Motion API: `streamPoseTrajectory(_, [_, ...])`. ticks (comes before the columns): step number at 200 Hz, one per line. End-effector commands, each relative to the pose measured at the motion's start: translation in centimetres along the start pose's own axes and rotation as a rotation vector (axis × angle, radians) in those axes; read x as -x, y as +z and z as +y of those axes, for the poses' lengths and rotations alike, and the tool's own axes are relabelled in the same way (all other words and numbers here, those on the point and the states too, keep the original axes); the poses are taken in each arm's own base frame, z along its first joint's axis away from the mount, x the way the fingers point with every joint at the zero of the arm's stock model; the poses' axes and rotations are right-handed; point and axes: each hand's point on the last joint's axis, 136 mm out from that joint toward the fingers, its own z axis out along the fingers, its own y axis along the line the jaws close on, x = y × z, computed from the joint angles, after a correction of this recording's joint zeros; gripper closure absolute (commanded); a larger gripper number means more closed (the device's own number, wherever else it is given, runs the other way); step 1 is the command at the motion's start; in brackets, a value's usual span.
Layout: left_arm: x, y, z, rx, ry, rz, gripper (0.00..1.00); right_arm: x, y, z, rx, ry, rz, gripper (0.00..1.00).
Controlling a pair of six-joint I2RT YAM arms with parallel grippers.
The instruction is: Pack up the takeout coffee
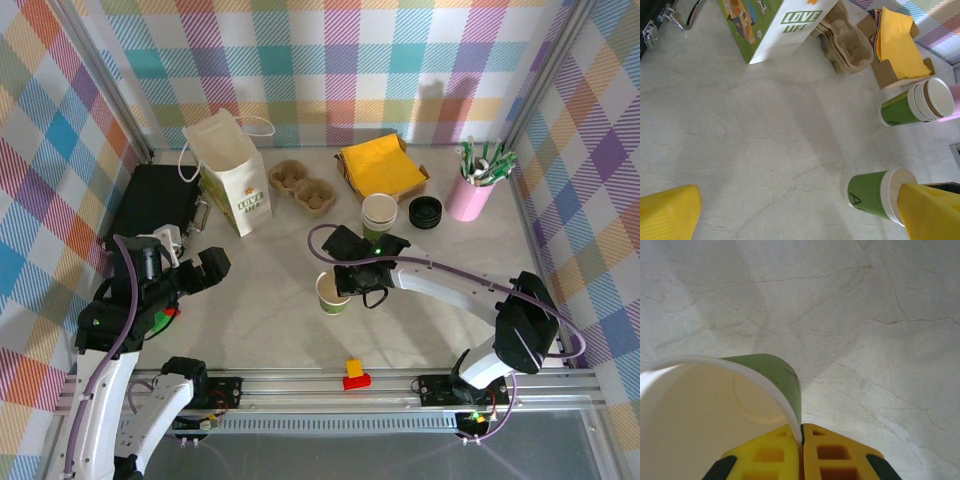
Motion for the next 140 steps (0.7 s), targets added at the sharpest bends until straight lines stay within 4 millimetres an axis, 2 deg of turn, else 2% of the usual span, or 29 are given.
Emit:
streamPoseTrajectory(1, [0.0,0.1,-0.2,-0.010,-0.009,-0.008,0.00,-0.4,1.0,-0.3,-0.029,0.010,0.008,0.89])
streamPoseTrajectory(25, [0.0,0.1,-0.1,-0.009,-0.010,-0.007,0.00,-0.7,1.3,-0.5,-0.039,0.009,0.016,0.87])
streamPoseTrajectory(55, [0.0,-0.2,-0.1,-0.005,-0.010,-0.011,0.00,-0.6,1.3,-0.4,-0.041,0.007,0.020,0.79])
streamPoseTrajectory(87, [0.1,-0.4,-0.2,-0.006,-0.007,-0.014,0.00,0.0,0.4,-0.2,-0.043,0.006,0.007,0.61])
streamPoseTrajectory(116, [0.4,-0.8,-0.3,-0.007,-0.002,-0.023,0.00,1.0,-1.4,0.0,-0.038,0.005,-0.021,0.54])
streamPoseTrajectory(140, [0.7,-1.2,-0.5,-0.011,0.003,-0.033,0.00,2.3,-4.1,0.2,-0.022,-0.002,-0.070,0.51])
